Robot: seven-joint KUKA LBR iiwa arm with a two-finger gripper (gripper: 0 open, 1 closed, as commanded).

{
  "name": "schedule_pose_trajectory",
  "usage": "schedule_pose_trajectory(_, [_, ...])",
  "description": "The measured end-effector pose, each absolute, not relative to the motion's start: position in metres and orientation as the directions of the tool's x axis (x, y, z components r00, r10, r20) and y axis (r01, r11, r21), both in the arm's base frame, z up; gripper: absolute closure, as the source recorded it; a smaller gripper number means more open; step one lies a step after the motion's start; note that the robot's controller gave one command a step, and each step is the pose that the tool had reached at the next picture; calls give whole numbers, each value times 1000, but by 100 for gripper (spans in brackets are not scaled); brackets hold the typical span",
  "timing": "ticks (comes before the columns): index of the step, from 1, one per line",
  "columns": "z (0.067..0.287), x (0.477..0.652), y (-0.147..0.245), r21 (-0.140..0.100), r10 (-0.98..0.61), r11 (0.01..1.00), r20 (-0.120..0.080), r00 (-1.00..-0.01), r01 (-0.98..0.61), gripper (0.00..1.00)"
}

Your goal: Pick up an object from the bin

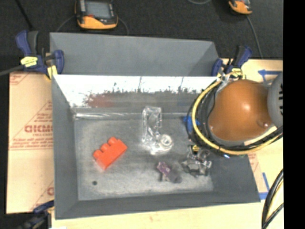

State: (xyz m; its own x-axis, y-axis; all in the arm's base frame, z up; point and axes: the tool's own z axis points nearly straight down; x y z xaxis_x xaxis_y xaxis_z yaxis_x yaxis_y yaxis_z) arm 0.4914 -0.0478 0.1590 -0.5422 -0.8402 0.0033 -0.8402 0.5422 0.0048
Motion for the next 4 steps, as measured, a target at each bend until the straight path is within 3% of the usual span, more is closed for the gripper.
schedule_pose_trajectory(1, [156, 521, 14, -2, -874, 486, -6, -486, -874, 100])
schedule_pose_trajectory(2, [156, 520, 10, -2, -870, 493, -4, -493, -870, 0])
schedule_pose_trajectory(3, [66, 516, -13, 5, -893, 449, 0, -449, -893, 0])
schedule_pose_trajectory(4, [70, 550, -14, -4, -968, 252, -2, -252, -968, 0])
